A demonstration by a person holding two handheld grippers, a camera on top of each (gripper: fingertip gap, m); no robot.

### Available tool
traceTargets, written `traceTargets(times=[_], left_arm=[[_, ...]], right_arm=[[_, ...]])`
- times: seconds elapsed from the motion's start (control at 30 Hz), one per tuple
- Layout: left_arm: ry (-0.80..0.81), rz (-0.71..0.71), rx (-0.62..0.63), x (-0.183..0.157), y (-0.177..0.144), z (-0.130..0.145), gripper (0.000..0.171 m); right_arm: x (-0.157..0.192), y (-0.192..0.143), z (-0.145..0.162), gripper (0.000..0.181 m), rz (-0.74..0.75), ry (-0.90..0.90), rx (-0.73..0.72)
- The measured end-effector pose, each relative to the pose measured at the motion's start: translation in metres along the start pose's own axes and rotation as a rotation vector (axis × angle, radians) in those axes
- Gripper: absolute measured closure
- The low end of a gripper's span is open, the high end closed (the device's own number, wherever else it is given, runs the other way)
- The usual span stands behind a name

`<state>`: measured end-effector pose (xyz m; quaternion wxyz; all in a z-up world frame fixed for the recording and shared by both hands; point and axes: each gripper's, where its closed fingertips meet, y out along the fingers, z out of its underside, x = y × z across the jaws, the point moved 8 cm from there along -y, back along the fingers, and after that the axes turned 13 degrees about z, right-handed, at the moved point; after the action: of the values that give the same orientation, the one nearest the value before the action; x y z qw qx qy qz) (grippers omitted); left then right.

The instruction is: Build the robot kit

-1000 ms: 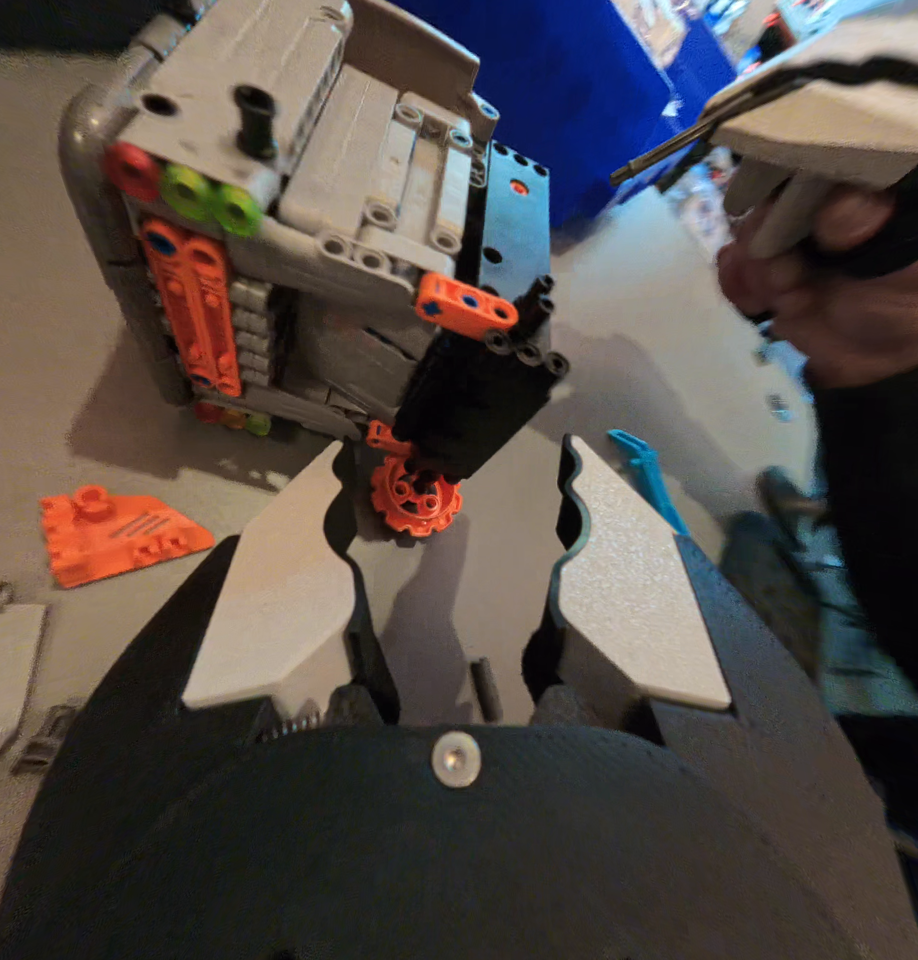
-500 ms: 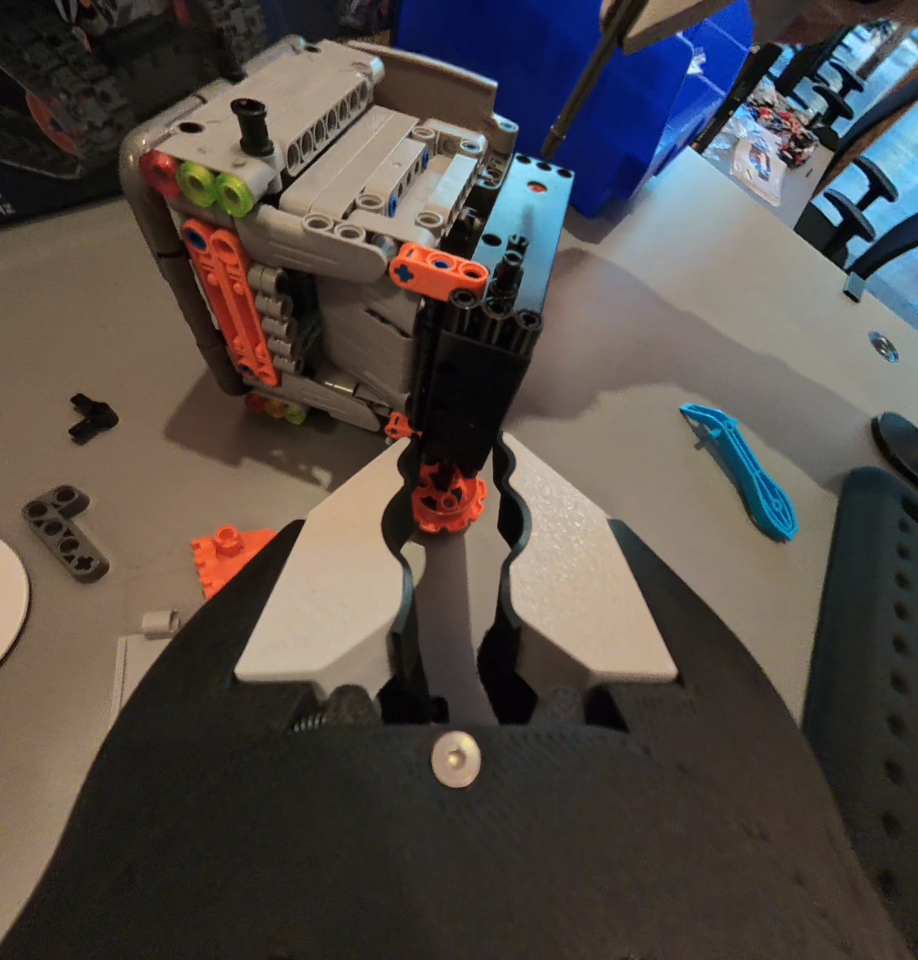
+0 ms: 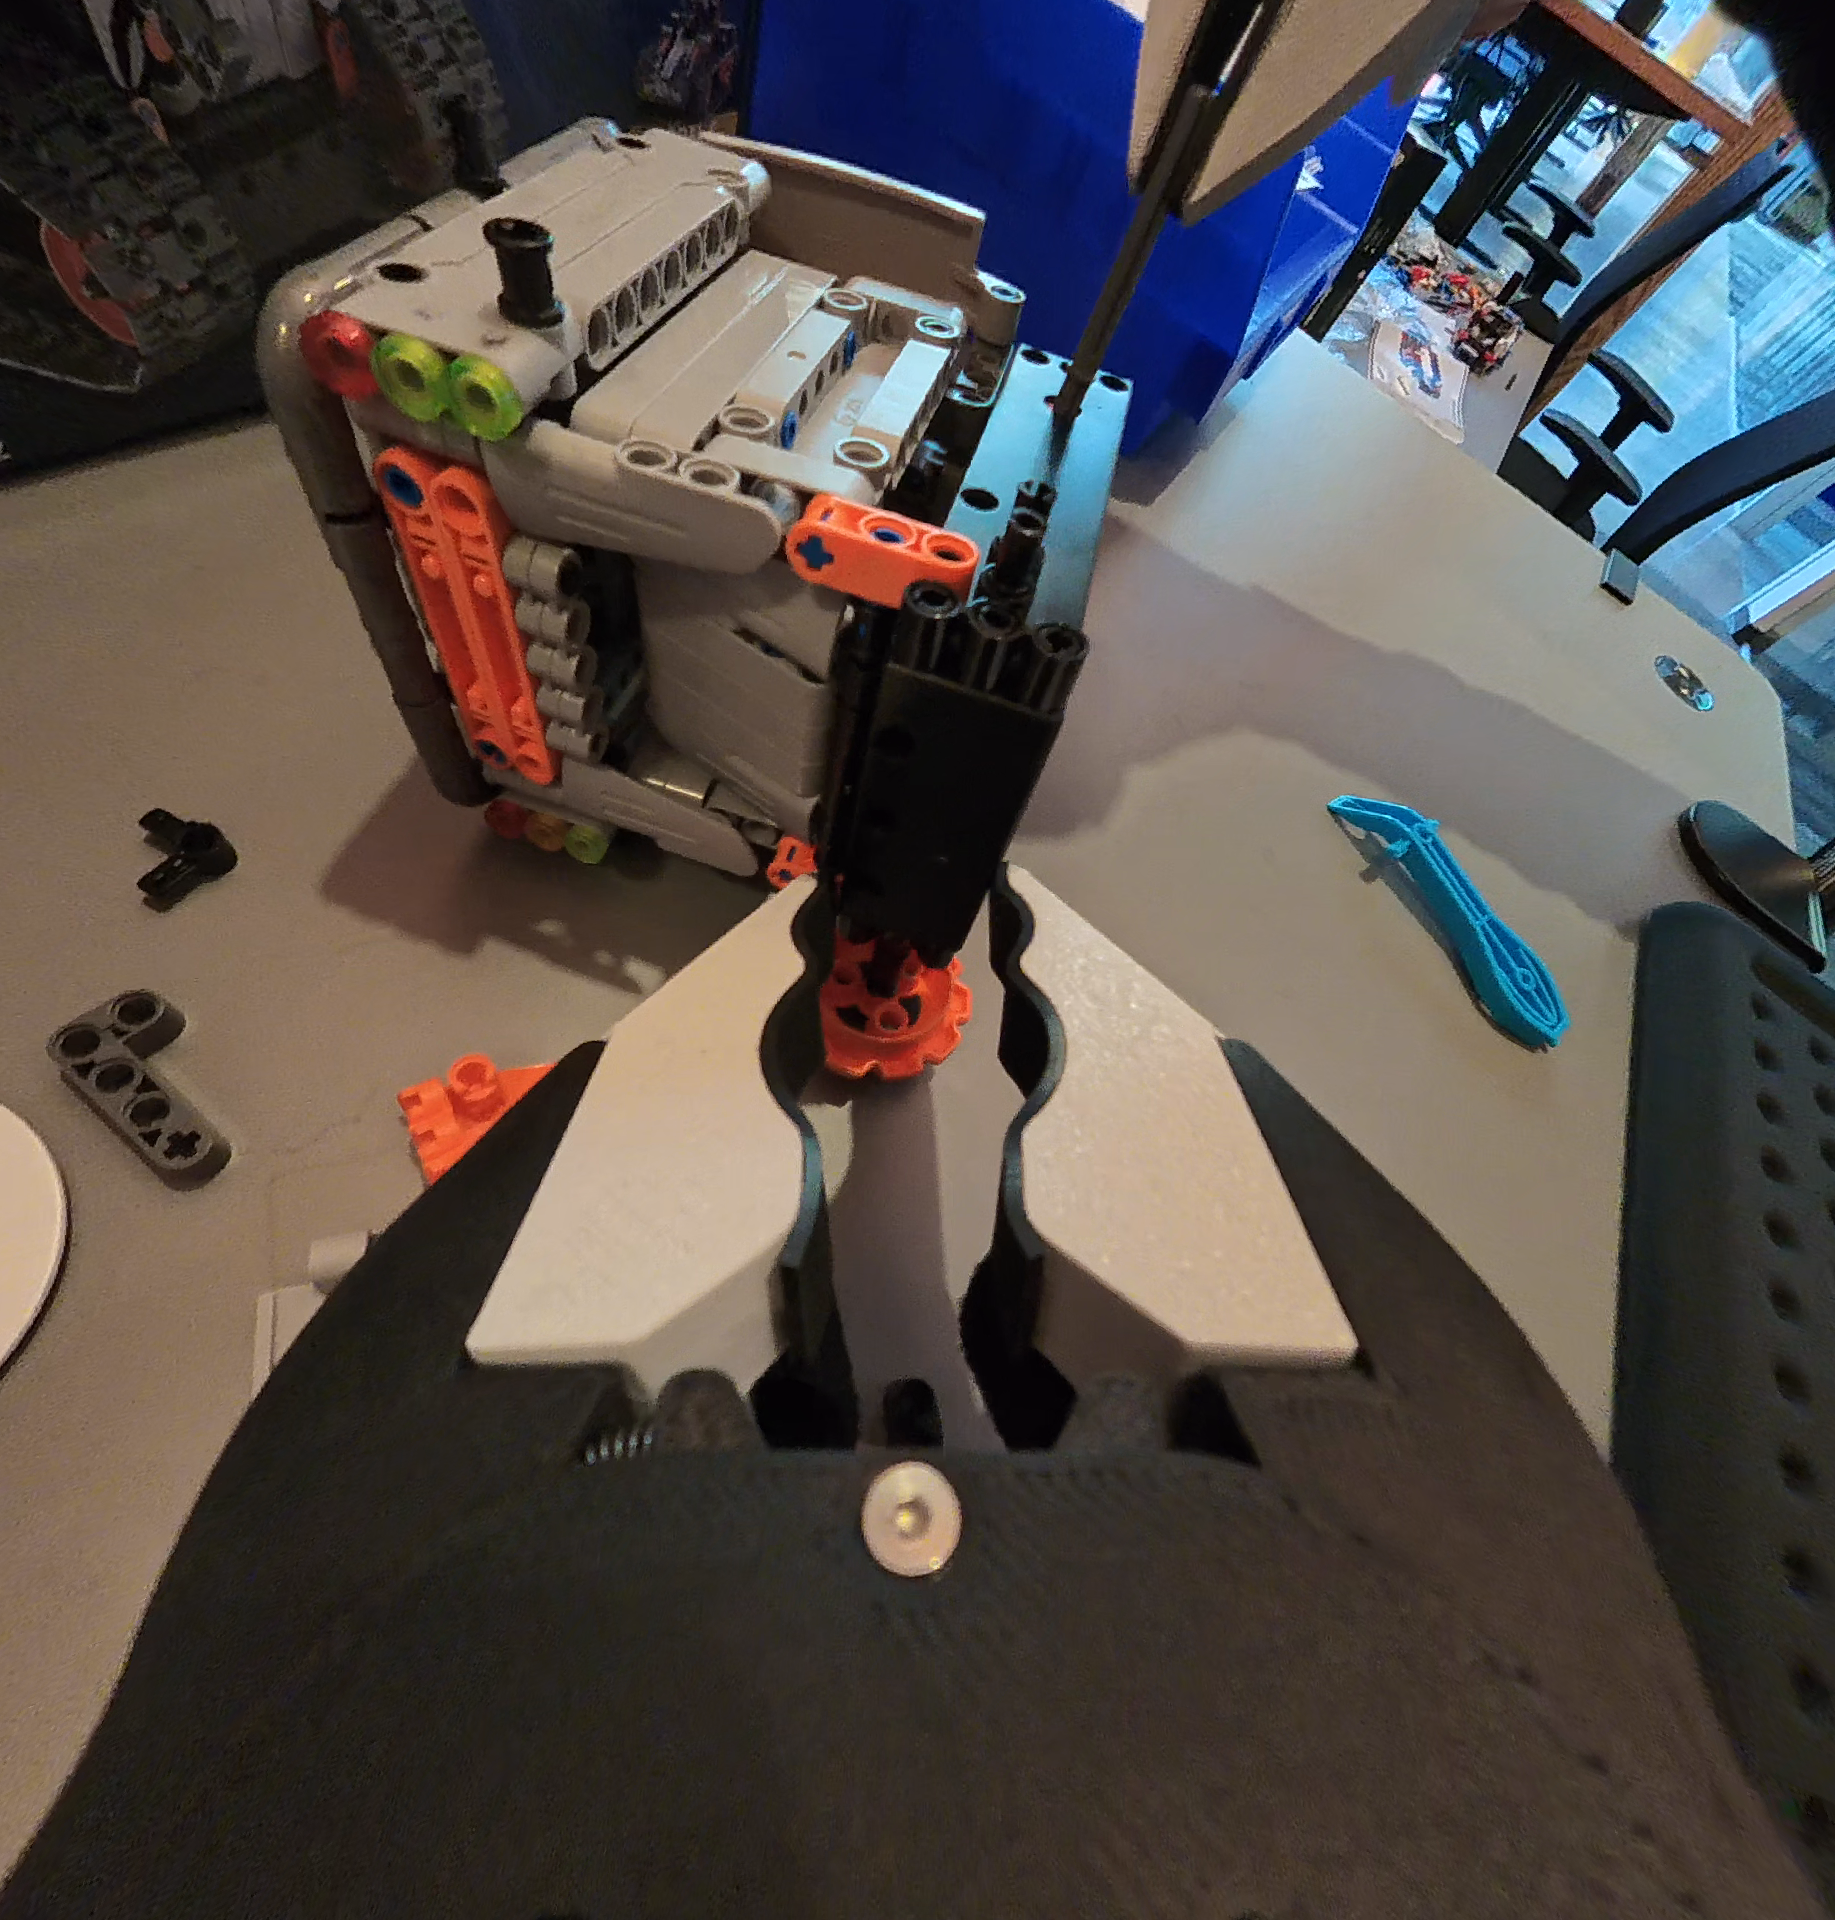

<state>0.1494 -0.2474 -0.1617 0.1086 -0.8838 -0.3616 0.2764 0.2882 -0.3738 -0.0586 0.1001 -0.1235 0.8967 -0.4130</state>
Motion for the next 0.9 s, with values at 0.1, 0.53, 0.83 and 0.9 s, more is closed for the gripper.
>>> traceTargets(times=[0.1, 0.53, 0.83, 0.9], left_arm=[[0.021, -0.007, 0.006, 0.000, 0.000, 0.000, 0.145], [0.062, 0.023, 0.036, 0.004, -0.001, -0.002, 0.145], [0.077, 0.035, 0.037, 0.006, -0.002, -0.003, 0.146], [0.082, 0.035, 0.040, 0.006, -0.002, -0.003, 0.146]], right_arm=[[-0.003, 0.001, -0.002, 0.180, -0.004, 0.010, 0.029], [-0.014, 0.004, -0.004, 0.180, -0.143, -0.094, 0.041], [-0.016, 0.005, -0.007, 0.180, -0.176, -0.137, 0.069], [-0.016, 0.006, -0.007, 0.180, -0.179, -0.139, 0.066]])
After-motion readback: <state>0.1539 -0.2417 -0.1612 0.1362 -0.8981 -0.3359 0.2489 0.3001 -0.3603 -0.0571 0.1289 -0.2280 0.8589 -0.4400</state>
